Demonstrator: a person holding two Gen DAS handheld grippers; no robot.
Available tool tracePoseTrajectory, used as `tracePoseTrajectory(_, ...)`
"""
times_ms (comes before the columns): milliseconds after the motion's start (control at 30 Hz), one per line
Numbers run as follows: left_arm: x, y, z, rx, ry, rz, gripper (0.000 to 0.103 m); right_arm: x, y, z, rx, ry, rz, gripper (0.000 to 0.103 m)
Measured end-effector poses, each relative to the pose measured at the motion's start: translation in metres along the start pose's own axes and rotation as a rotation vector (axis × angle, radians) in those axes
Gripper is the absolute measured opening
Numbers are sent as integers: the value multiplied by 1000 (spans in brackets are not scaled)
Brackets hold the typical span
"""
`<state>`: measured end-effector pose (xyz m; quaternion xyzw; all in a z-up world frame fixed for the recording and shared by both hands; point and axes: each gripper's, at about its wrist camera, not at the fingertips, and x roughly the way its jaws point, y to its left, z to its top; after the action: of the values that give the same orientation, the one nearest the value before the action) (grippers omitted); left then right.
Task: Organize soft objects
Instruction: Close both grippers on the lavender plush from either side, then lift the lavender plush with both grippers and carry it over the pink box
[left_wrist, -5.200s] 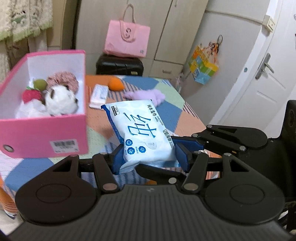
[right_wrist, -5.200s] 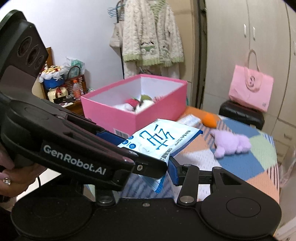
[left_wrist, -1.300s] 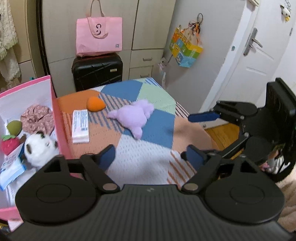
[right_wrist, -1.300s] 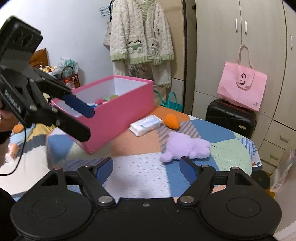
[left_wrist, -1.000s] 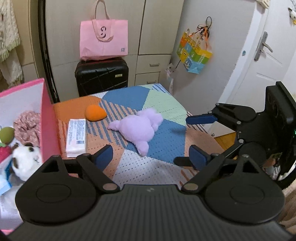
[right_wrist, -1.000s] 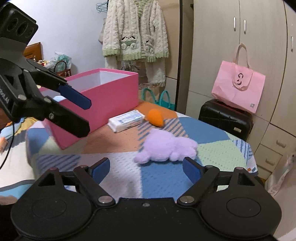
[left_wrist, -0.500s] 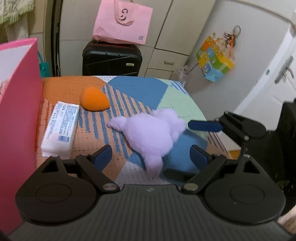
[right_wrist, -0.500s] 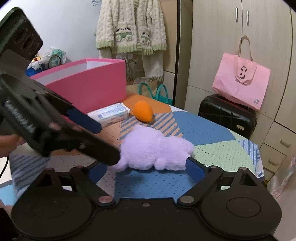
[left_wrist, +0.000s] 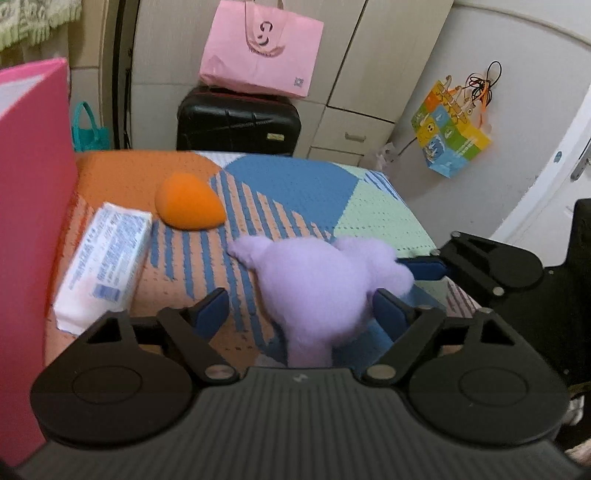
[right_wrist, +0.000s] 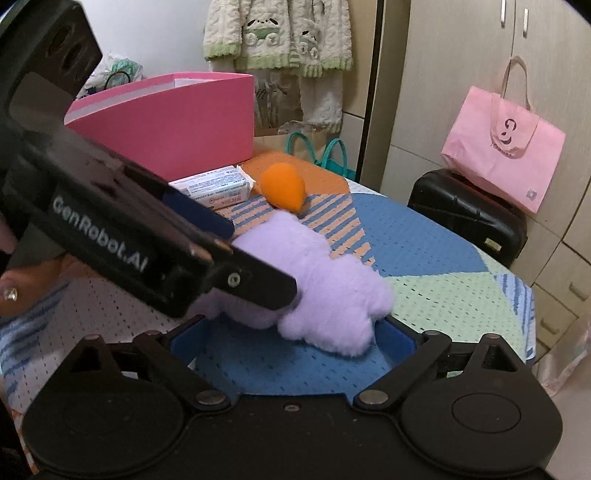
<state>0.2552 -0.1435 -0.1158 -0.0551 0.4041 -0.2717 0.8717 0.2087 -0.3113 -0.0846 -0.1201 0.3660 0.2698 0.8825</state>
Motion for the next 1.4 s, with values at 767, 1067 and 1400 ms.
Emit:
tracePoseTrajectory(767,-19,-19,-16,-4,50,-45,49,-17,26,-1,118,-49,-86,93)
tracePoseTrajectory(1067,-43,-26,-31,-12,92,-67,49,-35,48,-8,140,-44,-90,93)
tracePoseTrajectory(1400,-80,-35,-51,2,128,-100,49,-65,83,-16,146,-32,-107,93)
